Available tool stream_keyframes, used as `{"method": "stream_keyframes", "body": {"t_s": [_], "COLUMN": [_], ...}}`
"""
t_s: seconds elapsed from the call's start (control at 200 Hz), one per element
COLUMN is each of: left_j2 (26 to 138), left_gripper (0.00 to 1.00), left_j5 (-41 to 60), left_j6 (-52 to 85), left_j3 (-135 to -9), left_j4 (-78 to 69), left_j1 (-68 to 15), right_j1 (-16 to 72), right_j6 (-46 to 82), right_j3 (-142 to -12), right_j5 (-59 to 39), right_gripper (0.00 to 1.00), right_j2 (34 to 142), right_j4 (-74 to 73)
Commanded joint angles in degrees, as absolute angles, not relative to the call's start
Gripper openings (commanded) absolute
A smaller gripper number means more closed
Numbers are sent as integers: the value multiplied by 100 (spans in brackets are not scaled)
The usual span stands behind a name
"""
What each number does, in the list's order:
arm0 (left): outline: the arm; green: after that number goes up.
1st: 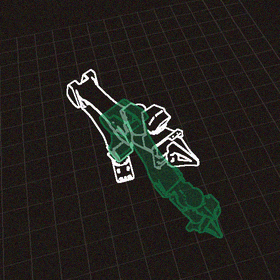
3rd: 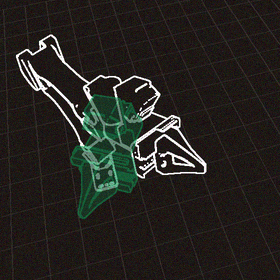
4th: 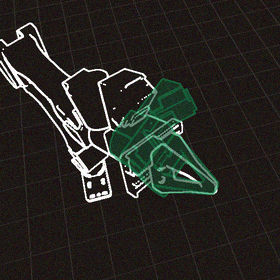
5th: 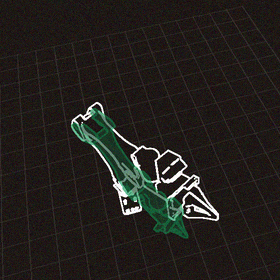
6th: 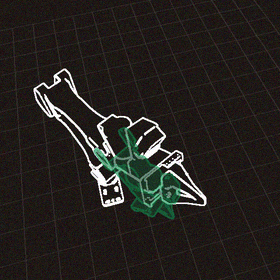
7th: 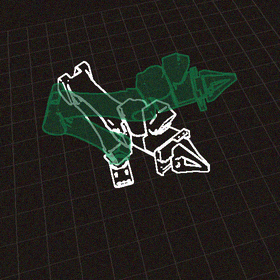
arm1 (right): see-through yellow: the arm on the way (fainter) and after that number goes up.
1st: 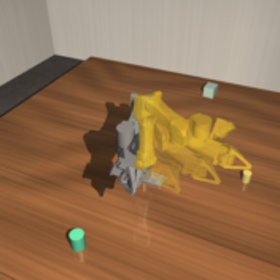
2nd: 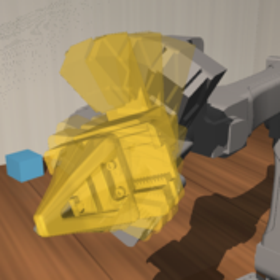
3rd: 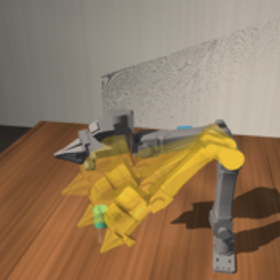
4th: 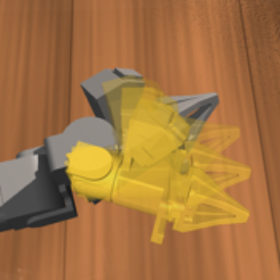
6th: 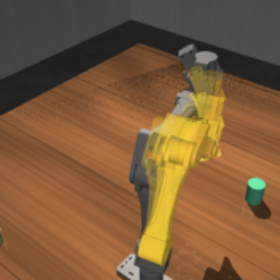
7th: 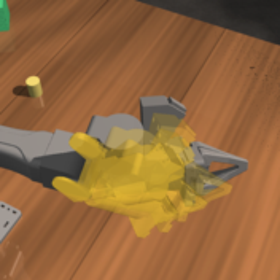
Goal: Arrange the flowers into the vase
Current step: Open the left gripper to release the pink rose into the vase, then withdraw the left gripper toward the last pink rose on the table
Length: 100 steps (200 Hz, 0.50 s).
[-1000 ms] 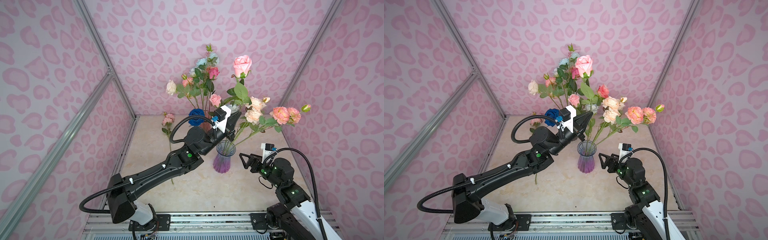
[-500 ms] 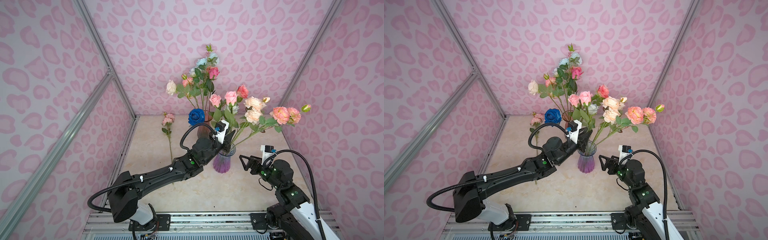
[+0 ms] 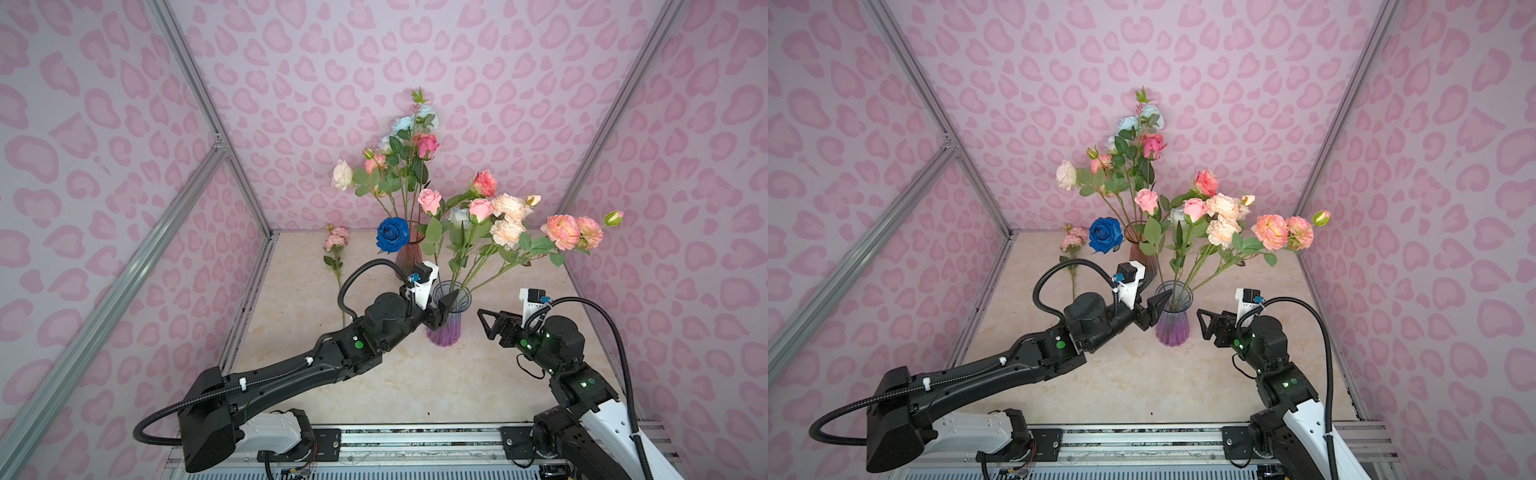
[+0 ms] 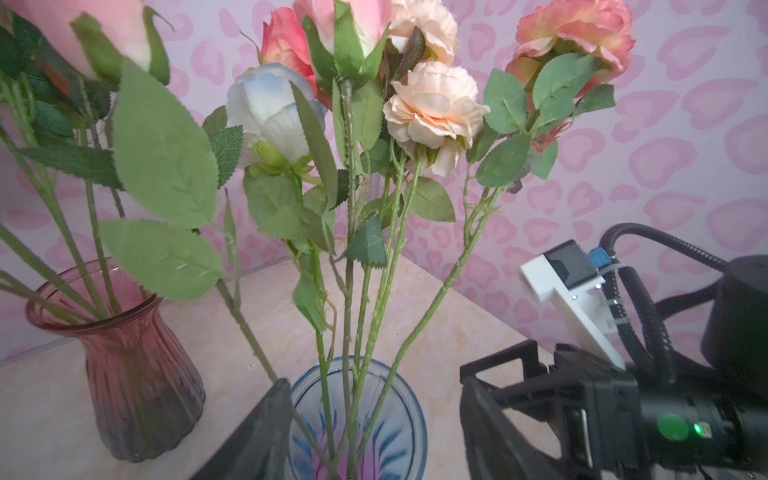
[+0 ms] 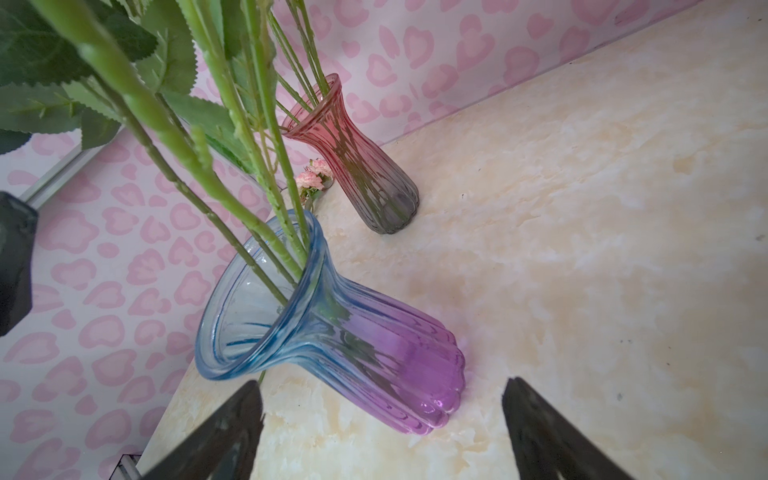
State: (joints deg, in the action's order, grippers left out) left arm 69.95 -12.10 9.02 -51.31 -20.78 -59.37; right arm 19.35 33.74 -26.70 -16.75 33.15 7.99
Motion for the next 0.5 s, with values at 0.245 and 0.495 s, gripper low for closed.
{"method": "stream_keyframes", "body": {"t_s": [0.245, 0.495], "left_j2": [5401, 6835], "left_gripper": [70, 72], "left_j5": [-2740, -1291], "left_j6": [2890, 3988], "left_j3": [-3654, -4171], "left_j4": [185, 1031], "left_j1": [-4584, -1945], "right_j1": [1971, 2000], "right_j6": [3533, 3695], "right_j3": [-2666, -2584], "right_j5": [-1741, -1620], "right_gripper": [90, 89], "right_j2": [3568, 3596], "right_j4": [520, 362]}}
